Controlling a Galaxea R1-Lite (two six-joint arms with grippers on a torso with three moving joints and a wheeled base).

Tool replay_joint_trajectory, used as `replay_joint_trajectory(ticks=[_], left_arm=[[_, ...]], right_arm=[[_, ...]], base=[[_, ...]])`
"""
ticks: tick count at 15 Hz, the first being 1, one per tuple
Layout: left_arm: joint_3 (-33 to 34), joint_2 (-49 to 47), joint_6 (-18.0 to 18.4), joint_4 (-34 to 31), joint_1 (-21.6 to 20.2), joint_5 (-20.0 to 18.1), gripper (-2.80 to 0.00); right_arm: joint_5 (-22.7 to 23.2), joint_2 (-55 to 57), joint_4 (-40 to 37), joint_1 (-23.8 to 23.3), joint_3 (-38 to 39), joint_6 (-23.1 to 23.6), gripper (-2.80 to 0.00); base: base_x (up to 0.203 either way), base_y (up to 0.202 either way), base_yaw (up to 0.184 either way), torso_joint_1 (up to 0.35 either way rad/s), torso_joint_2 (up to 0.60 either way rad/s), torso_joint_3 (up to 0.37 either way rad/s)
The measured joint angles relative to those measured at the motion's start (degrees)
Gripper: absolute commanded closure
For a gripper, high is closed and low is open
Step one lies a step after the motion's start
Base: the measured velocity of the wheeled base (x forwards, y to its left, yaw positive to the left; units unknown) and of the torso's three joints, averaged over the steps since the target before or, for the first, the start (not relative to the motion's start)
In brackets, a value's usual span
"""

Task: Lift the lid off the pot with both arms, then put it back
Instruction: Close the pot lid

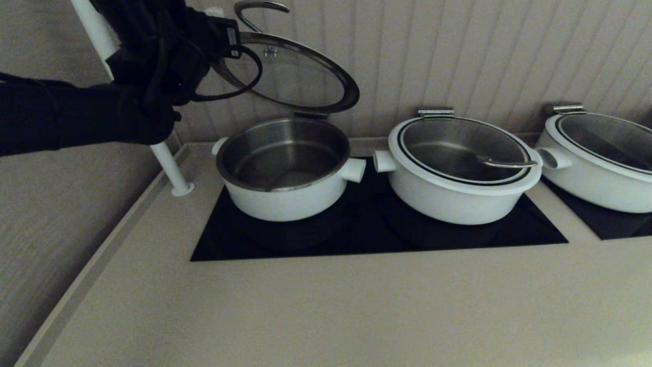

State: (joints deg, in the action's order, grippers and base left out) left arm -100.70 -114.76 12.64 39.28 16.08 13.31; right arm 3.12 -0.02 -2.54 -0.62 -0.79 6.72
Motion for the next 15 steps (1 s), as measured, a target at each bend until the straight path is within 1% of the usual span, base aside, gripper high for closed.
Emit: replay_joint_trajectory(ticks=[2,4,6,8,9,10,12,15], left_arm=[[-1.9,0.8,-0.4,-5.1,-0.6,-1.0,0.0],[-4.8,1.2,-0.6,-9.5,-1.2,-4.5,0.0],[-8.0,1.3,-0.7,-14.4,-1.5,-7.2,0.0],[-9.8,1.3,-0.7,-18.0,-1.5,-10.6,0.0],[-10.1,1.3,-0.7,-18.5,-1.6,-12.3,0.0],[-10.2,1.2,-0.7,-19.1,-1.6,-13.1,0.0],[-10.3,1.2,-0.7,-20.5,-1.5,-13.4,0.0],[-10.3,1.0,-0.7,-20.7,-1.6,-14.7,0.0]], right_arm=[[0.0,0.0,0.0,0.0,0.0,0.0,0.0],[0.0,0.0,0.0,0.0,0.0,0.0,0.0],[0.0,0.0,0.0,0.0,0.0,0.0,0.0],[0.0,0.0,0.0,0.0,0.0,0.0,0.0],[0.0,0.0,0.0,0.0,0.0,0.0,0.0],[0.0,0.0,0.0,0.0,0.0,0.0,0.0],[0.0,0.0,0.0,0.0,0.0,0.0,0.0],[0.0,0.0,0.0,0.0,0.0,0.0,0.0]], base=[[0.0,0.0,0.0,0.0,0.0,0.0],[0.0,0.0,0.0,0.0,0.0,0.0],[0.0,0.0,0.0,0.0,0.0,0.0],[0.0,0.0,0.0,0.0,0.0,0.0],[0.0,0.0,0.0,0.0,0.0,0.0],[0.0,0.0,0.0,0.0,0.0,0.0],[0.0,0.0,0.0,0.0,0.0,0.0],[0.0,0.0,0.0,0.0,0.0,0.0]])
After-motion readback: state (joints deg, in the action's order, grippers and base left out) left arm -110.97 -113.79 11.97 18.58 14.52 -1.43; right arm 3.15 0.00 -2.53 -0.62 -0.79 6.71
